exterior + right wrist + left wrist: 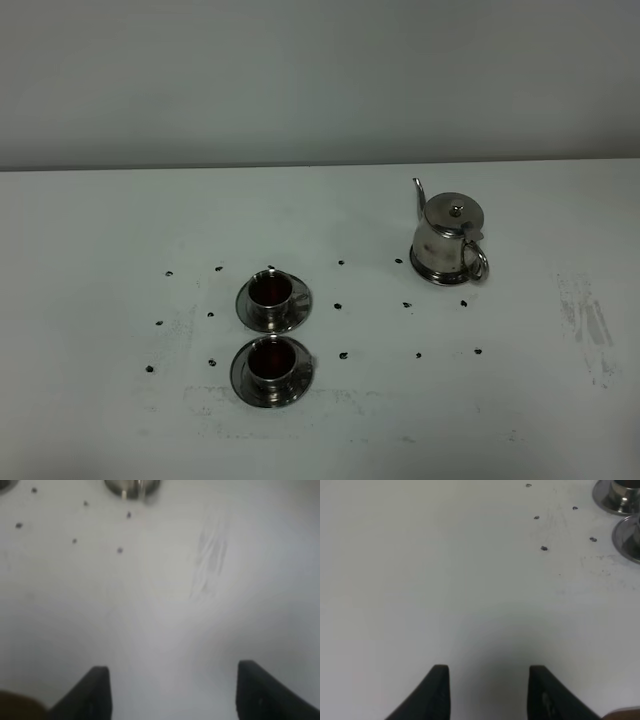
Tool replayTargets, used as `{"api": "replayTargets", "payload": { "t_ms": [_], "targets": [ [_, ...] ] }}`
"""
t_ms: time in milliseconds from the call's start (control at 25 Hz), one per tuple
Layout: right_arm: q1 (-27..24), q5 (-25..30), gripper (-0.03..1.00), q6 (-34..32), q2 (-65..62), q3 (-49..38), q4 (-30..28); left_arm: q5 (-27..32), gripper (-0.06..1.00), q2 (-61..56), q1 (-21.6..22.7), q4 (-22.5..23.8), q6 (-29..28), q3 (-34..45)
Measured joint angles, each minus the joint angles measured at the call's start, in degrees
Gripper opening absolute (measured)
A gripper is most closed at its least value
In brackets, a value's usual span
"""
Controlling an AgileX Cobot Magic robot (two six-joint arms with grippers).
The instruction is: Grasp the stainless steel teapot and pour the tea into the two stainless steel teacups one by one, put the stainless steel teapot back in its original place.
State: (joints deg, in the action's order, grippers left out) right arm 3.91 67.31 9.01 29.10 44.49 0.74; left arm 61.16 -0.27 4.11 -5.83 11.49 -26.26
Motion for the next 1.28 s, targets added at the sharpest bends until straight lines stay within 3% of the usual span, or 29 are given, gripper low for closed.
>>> {"api": "replayTargets", "payload": {
  "t_ms": [160, 360, 720, 1280],
  "targets": [
    [-1.92, -1.76, 0.52, -1.12, -8.98, -9.35, 1.52, 0.00, 0.38, 0.00, 0.00, 0.00, 0.00, 0.00],
    [-4.33, -2.83, 0.52, -1.24, -14.91, -14.07, 3.02, 0.00, 0.38, 0.00, 0.00, 0.00, 0.00, 0.00],
    [-5.17, -3.38, 0.52, -1.64, -29.03, -14.62, 2.84, 0.00, 0.38, 0.00, 0.00, 0.00, 0.00, 0.00],
    [-5.66, -3.38, 0.52, -1.68, -29.50, -14.73, 2.89, 0.00, 0.38, 0.00, 0.00, 0.00, 0.00, 0.00]
  ]
}}
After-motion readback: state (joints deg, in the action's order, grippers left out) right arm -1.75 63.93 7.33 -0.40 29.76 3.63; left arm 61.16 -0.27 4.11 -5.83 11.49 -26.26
